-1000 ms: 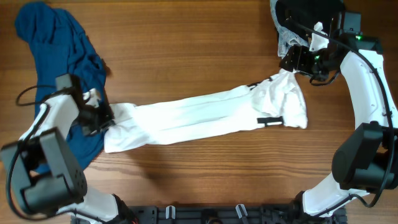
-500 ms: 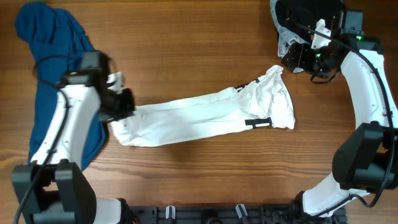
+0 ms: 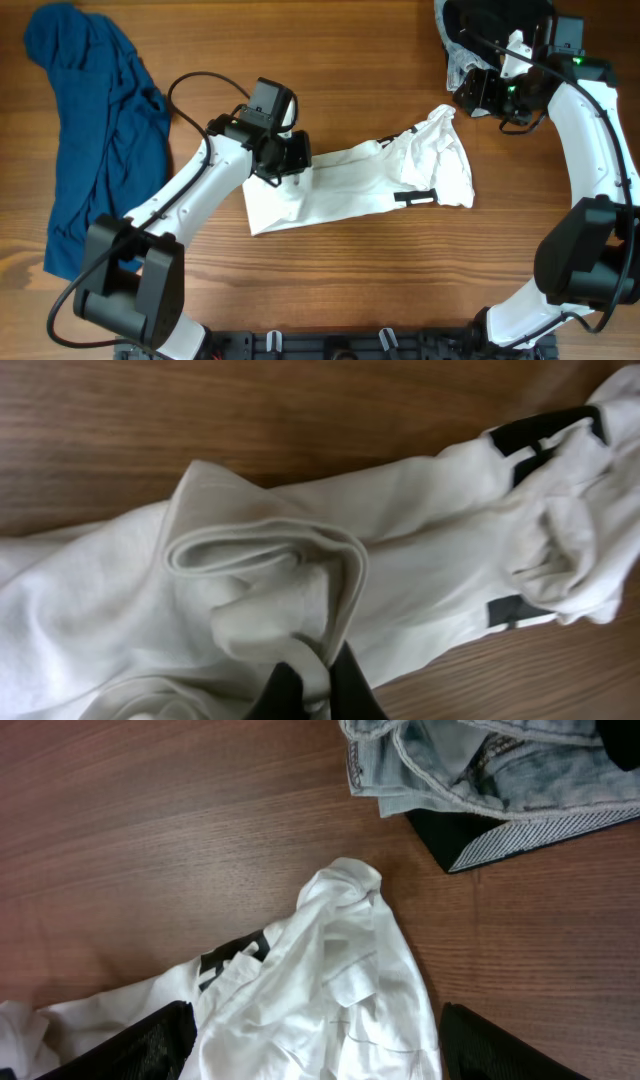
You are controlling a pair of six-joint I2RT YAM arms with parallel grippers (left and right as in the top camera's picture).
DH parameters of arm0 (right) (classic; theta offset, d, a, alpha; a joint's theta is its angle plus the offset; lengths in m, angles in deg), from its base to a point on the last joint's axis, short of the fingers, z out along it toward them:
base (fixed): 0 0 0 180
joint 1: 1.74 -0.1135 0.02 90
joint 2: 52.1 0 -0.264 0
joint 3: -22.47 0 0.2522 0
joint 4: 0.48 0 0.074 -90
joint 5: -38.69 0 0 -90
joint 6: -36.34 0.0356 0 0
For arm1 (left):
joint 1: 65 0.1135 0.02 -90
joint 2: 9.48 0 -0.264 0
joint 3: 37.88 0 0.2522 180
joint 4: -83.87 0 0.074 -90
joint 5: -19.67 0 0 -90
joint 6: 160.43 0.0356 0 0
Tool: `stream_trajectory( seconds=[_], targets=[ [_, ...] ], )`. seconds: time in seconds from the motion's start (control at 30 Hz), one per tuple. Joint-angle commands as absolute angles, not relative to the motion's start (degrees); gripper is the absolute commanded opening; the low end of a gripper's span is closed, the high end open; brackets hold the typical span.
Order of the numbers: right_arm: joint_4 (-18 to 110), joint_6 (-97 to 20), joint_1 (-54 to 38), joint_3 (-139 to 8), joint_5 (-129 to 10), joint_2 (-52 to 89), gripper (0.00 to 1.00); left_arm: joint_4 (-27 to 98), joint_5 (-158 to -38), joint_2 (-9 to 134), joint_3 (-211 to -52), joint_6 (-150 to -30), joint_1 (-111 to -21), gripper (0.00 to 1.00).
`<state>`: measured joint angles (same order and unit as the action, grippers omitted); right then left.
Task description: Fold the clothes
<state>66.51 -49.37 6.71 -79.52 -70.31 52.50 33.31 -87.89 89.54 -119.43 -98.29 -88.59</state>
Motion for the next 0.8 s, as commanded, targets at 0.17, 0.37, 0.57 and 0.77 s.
stream_trajectory(
  seconds=[0.17, 0.37, 0.57, 0.77],
  targets=[
    [66.4, -49.0, 6.9, -80.6, -69.2, 51.5, 0.83, 42.3, -94.5, 90.7, -120.6, -101.4, -93.0, 0.04],
    [66.6, -49.0, 6.9, -80.6, -69.2, 51.5, 0.83, 43.0, -93.9, 90.9, -120.6, -101.3, -95.9, 0.26],
    [68.0, -49.5, 6.4, -77.1, -69.3, 51.6, 0.83, 41.7, -93.9, 90.8, -122.9, -100.2, -95.8, 1.0],
    [67.3, -51.3, -4.7, -75.3, -63.5, 51.9, 0.83, 22.6, -89.2, 90.7, -130.8, -93.1, -88.1, 1.0]
  ],
)
